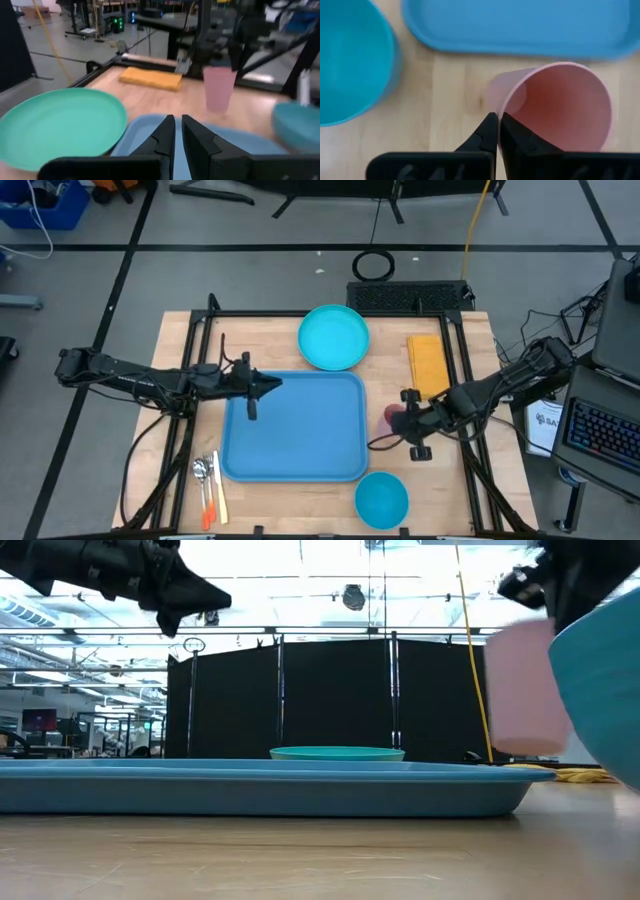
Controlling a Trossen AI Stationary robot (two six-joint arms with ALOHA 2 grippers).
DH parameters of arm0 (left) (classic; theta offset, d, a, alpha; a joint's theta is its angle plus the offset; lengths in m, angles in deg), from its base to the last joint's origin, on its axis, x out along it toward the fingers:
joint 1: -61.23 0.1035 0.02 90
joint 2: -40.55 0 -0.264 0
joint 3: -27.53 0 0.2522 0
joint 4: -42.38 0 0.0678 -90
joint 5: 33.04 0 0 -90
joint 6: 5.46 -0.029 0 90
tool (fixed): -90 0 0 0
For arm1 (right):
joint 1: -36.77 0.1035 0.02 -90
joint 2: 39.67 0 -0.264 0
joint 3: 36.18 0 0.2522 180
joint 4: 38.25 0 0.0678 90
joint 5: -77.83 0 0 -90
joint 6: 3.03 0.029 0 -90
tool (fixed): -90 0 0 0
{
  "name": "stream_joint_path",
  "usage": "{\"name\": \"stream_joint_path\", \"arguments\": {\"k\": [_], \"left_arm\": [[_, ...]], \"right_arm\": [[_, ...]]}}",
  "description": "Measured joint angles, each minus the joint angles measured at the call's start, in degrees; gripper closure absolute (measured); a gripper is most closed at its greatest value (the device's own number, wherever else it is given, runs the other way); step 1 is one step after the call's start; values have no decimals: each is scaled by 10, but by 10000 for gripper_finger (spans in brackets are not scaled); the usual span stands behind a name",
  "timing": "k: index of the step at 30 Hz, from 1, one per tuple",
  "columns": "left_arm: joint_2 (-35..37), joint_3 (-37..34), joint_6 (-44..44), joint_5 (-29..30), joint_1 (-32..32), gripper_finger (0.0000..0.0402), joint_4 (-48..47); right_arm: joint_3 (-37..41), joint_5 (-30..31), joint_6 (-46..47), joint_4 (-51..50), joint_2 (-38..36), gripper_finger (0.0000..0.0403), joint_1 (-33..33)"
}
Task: Set up tray
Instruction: Put the pink cup on the top right of the blue serving tray
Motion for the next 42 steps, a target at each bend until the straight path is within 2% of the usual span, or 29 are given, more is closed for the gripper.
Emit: {"name": "stream_joint_path", "arguments": {"k": [5,10,14,16,21,24,27,30,32,39,42], "left_arm": [[0,0,-28,-52,0,364,13],[0,0,-110,-172,0,364,26],[-1,14,-113,-206,1,364,29],[-4,38,-103,-226,6,364,-8],[-39,127,-134,-262,15,364,-184],[-71,177,-173,-288,15,364,-253],[-112,223,-201,-320,15,364,-284],[-148,268,-231,-327,11,364,-332],[-170,287,-248,-307,8,364,-347],[-236,345,-267,-255,-14,364,-366],[-251,358,-279,-248,-26,350,-371]], "right_arm": [[-13,-10,-66,42,0,402,-21],[-13,-70,-111,101,9,402,-59],[-13,-112,-146,138,30,402,-87],[-14,-133,-174,158,47,402,-95],[-45,-158,-221,165,91,402,-117],[-79,-178,-250,167,118,403,-127],[-115,-191,-273,162,142,403,-134],[-145,-224,-292,166,164,403,-144],[-156,-242,-299,168,174,403,-151],[-167,-294,-312,192,209,403,-170],[-167,-330,-322,222,226,403,-175]]}}
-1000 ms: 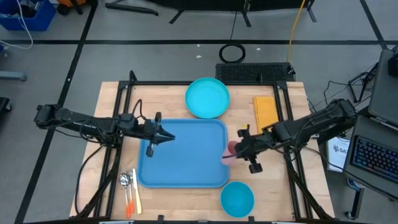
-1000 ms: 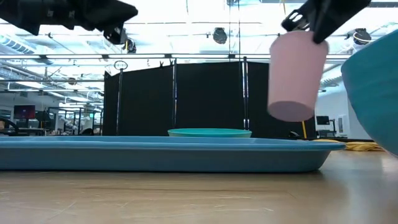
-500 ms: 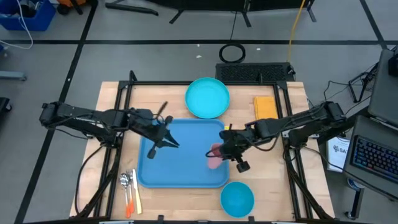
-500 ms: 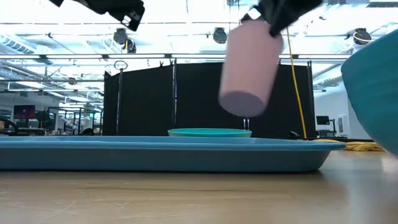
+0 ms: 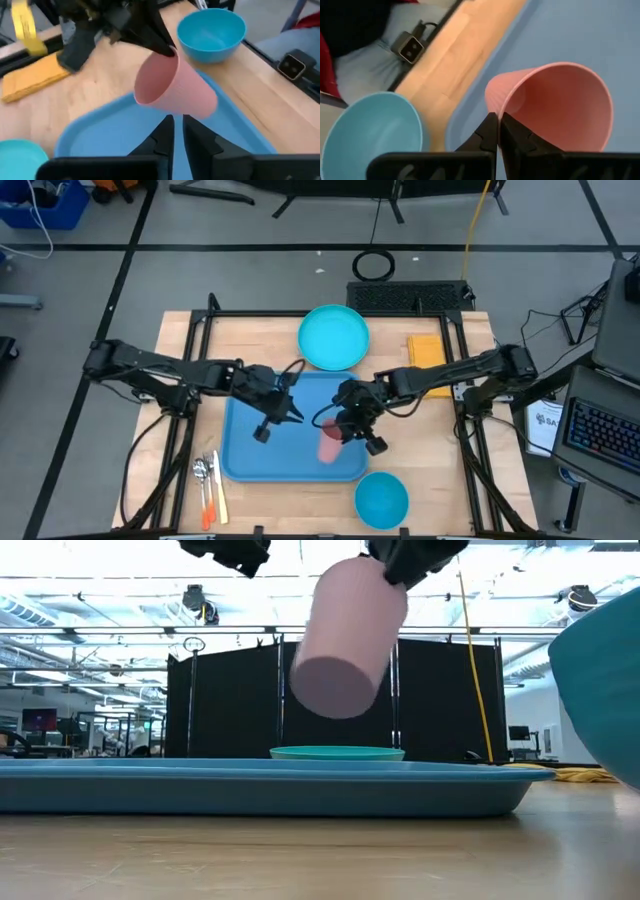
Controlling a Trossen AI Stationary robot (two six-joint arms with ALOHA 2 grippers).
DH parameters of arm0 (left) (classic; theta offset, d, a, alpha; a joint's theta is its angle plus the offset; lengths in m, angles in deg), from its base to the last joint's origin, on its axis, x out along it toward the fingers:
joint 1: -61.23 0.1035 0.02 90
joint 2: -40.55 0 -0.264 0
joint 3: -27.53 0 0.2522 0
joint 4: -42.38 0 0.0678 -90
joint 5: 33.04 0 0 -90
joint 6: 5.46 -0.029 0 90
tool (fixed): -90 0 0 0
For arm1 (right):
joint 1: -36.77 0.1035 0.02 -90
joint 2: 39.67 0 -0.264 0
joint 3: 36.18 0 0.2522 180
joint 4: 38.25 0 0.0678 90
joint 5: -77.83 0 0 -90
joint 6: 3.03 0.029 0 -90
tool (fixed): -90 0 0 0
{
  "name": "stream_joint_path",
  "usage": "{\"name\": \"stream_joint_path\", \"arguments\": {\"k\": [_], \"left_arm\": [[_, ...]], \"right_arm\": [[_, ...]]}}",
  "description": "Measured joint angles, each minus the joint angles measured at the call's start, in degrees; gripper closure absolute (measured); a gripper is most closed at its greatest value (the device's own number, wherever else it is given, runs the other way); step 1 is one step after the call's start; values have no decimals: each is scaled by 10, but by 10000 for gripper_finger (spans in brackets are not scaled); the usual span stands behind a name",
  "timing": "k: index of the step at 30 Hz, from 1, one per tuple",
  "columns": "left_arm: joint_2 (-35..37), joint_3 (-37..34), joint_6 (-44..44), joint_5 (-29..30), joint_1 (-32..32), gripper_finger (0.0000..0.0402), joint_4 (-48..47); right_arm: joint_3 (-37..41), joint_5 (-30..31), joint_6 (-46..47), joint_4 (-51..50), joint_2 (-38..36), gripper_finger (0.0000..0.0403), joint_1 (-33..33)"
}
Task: Set up tray
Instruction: Put the pink cup on the top right of the blue serving tray
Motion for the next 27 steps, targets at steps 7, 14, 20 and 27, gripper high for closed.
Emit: {"name": "stream_joint_path", "arguments": {"k": [7,14,20,27], "left_arm": [[-27,5,6,-7,-18,263,-3],[-58,5,12,-9,-27,207,55],[-69,5,13,-36,-23,202,57],[-72,5,27,-52,-23,222,78]], "right_arm": [[0,-37,-4,34,14,403,-10],[0,-82,-4,87,13,403,-9],[0,-81,-4,90,13,403,-10],[0,-82,-8,84,13,403,-10]]}}
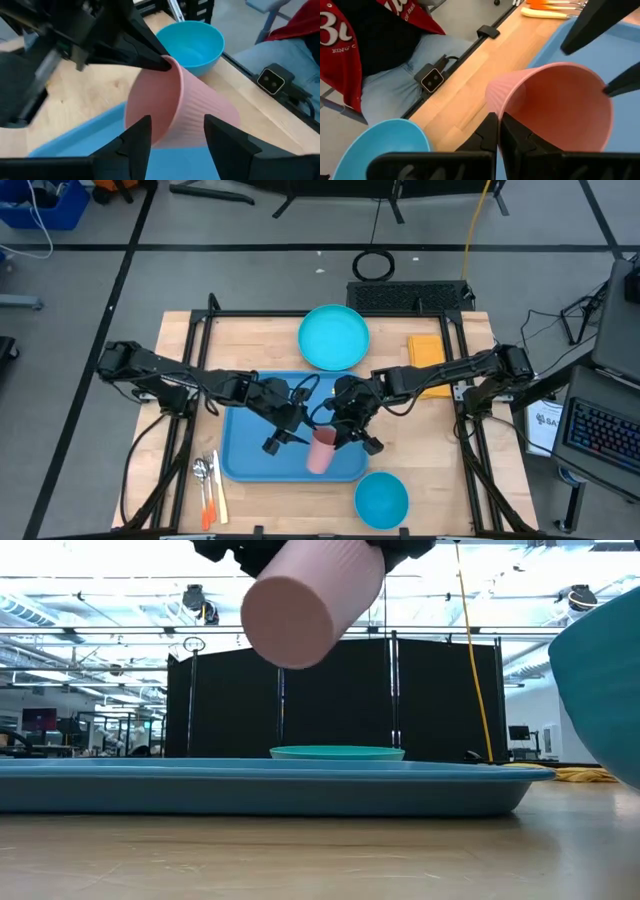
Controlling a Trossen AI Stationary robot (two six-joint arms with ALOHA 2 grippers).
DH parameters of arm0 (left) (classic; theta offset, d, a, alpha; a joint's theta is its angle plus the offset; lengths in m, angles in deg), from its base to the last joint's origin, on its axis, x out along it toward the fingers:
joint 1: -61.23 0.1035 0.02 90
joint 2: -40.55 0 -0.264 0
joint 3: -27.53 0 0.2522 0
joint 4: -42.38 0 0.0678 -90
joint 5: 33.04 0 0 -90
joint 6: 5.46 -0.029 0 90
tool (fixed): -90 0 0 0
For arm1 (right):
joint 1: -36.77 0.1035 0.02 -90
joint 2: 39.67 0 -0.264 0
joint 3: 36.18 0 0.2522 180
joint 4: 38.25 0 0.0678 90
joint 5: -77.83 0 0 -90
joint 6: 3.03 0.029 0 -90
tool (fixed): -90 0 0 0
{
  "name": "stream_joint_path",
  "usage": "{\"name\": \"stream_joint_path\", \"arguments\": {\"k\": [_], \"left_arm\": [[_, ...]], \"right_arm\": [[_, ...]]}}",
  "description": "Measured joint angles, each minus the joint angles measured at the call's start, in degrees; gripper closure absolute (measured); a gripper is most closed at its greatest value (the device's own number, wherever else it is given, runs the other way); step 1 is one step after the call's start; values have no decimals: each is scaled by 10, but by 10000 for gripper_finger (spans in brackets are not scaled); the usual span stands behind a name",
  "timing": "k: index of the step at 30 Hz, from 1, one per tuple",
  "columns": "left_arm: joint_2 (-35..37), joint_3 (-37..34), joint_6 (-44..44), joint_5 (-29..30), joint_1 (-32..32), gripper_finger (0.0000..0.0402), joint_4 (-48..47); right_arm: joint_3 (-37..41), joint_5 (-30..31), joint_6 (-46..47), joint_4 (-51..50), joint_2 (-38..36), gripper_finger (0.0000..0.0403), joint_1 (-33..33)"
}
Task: Set up tray
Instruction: Put the pink cup on the top right of the blue serving tray
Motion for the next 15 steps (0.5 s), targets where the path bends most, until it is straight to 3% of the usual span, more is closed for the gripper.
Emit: {"name": "stream_joint_path", "arguments": {"k": [5,11,15], "left_arm": [[1,0,10,-49,3,244,1],[1,0,-8,-63,2,278,1],[1,0,-35,-62,5,298,-2]], "right_arm": [[0,-30,-1,3,0,403,0],[0,-73,6,12,0,403,0],[0,-46,-7,15,0,403,0]]}}
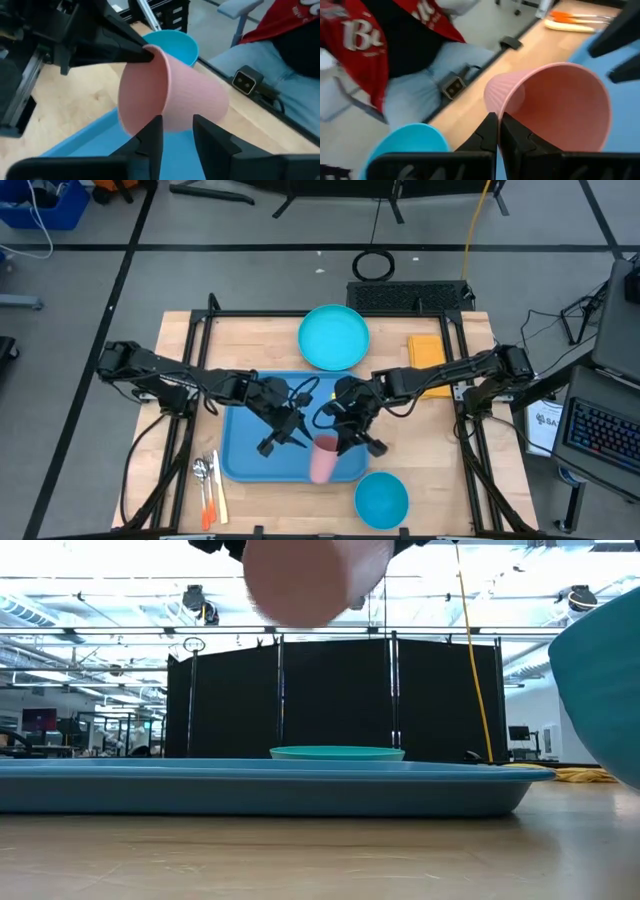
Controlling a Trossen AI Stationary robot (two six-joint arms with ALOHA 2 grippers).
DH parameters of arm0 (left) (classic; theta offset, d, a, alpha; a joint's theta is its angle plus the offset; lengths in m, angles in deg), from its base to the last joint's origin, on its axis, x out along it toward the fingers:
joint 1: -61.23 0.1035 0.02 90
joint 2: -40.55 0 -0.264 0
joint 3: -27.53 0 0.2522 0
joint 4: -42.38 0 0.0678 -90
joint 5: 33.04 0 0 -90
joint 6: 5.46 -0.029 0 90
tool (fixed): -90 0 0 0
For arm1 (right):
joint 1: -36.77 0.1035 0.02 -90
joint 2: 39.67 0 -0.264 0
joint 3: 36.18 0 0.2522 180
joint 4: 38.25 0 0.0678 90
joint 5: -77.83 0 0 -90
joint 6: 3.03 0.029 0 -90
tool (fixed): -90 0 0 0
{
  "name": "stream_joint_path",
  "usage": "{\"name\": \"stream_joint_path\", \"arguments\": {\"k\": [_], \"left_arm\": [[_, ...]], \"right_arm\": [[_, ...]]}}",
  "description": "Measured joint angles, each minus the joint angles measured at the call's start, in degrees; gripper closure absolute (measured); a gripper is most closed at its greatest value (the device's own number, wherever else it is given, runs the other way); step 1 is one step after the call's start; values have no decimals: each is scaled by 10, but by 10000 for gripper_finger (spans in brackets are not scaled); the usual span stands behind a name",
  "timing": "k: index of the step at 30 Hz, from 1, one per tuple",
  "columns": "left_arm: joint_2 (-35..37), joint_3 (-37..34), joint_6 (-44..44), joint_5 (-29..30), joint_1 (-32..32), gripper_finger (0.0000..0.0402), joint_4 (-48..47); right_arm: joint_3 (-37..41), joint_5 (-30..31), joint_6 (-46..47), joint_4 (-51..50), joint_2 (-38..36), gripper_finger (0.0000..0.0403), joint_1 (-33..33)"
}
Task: Set up tray
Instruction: Put the pink cup on the top right of the blue serving tray
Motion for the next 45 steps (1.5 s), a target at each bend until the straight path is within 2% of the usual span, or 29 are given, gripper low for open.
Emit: {"name": "stream_joint_path", "arguments": {"k": [3,5,9,14,21,25,31,36,45], "left_arm": [[0,0,2,5,6,313,-9],[0,0,16,25,11,323,-18],[0,0,23,106,15,335,-61],[0,0,38,192,18,337,-122],[0,0,72,229,27,337,-146],[0,0,82,256,30,337,-148],[0,0,90,255,31,337,-152],[0,0,92,255,31,337,-165],[0,0,98,255,31,337,-177]], "right_arm": [[0,15,-6,-17,0,403,0],[0,58,-34,-29,0,403,0],[0,122,-92,-46,0,403,4],[0,180,-104,-74,6,403,-3],[0,286,-95,-154,24,403,-11],[1,292,-89,-174,33,403,-11],[-2,290,-92,-186,58,403,-10],[-1,293,-103,-130,50,400,0],[-23,337,-88,-118,49,384,19]]}}
